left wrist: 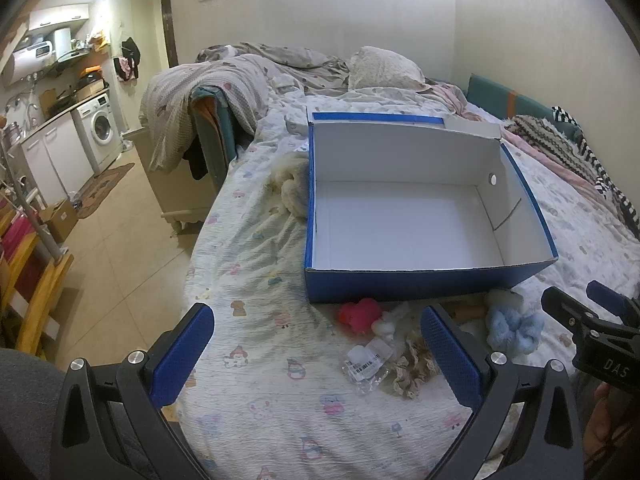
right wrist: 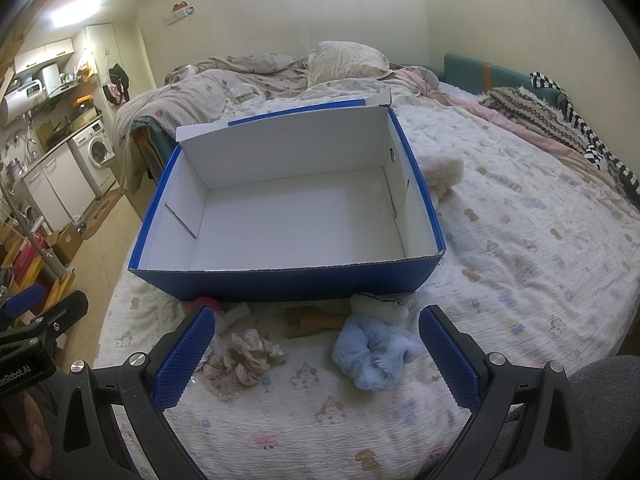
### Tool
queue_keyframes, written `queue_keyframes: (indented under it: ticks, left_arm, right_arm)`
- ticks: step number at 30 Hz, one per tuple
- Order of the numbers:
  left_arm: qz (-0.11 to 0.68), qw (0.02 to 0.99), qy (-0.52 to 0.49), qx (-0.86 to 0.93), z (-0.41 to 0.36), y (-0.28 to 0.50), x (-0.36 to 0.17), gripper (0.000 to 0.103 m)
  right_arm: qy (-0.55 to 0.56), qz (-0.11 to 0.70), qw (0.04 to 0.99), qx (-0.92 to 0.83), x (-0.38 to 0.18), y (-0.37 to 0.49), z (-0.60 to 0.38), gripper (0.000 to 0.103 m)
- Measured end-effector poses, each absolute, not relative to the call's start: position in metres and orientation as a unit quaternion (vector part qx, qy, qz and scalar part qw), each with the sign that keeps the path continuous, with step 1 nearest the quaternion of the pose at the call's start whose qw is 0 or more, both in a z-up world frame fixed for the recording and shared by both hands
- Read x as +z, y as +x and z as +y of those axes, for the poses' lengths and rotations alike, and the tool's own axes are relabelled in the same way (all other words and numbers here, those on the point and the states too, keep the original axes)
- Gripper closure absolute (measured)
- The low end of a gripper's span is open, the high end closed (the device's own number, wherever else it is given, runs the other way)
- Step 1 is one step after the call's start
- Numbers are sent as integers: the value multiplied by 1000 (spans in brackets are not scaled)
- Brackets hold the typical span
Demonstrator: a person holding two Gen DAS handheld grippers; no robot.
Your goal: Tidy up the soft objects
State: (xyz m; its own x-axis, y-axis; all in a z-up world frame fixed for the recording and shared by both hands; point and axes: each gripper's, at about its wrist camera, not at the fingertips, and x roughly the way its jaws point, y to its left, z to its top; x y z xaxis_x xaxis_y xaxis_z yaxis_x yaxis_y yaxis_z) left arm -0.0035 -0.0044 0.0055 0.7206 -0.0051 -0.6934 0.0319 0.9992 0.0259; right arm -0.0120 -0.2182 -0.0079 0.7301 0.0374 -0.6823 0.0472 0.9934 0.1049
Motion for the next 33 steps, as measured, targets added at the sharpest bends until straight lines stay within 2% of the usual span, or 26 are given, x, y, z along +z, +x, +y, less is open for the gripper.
queue_keyframes:
  ticks: [33]
  left_arm:
    - [380, 925, 7, 2, 2, -1, 4, 0]
  right_arm:
    - [85, 373, 924, 17, -6, -13, -218, 0]
